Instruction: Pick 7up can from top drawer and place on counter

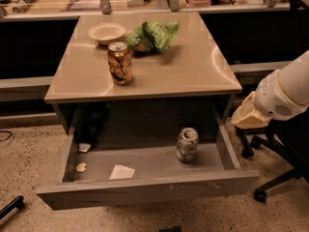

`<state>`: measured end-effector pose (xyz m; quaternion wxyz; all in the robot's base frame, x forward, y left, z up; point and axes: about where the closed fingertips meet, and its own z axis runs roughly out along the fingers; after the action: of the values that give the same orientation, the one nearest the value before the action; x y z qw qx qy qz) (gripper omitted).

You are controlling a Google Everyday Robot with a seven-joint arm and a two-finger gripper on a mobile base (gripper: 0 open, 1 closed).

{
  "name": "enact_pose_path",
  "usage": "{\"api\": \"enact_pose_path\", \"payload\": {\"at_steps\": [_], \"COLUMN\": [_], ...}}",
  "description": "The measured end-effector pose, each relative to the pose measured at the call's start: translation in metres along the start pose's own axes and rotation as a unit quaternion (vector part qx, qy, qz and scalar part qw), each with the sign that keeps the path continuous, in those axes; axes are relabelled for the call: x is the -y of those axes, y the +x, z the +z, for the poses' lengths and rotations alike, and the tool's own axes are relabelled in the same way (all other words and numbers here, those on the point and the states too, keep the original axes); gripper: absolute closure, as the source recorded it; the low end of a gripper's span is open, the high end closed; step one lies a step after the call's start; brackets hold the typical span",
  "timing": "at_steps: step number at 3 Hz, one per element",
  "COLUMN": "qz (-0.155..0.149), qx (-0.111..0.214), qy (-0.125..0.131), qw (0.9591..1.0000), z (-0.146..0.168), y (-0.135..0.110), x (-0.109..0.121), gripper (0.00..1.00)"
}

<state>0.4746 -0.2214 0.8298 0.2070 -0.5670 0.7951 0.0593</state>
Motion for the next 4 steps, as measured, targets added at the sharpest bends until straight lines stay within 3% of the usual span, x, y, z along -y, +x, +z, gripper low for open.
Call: {"api": "enact_pose_path", "payload": {"at_steps": [1, 3, 4], "qz": [0.011, 0.019, 0.012], "qx": [0.044, 0.12, 0.146], "qy": [-0.016, -0.03, -0.034], "qw": [0.9988, 0.9921, 0.9886], "z": [0.023, 0.055, 0.067], "y": [0.006, 0.012, 0.01], "x": [0.003, 0.008, 0.009], "gripper": [1.0, 0.58, 0.48]}}
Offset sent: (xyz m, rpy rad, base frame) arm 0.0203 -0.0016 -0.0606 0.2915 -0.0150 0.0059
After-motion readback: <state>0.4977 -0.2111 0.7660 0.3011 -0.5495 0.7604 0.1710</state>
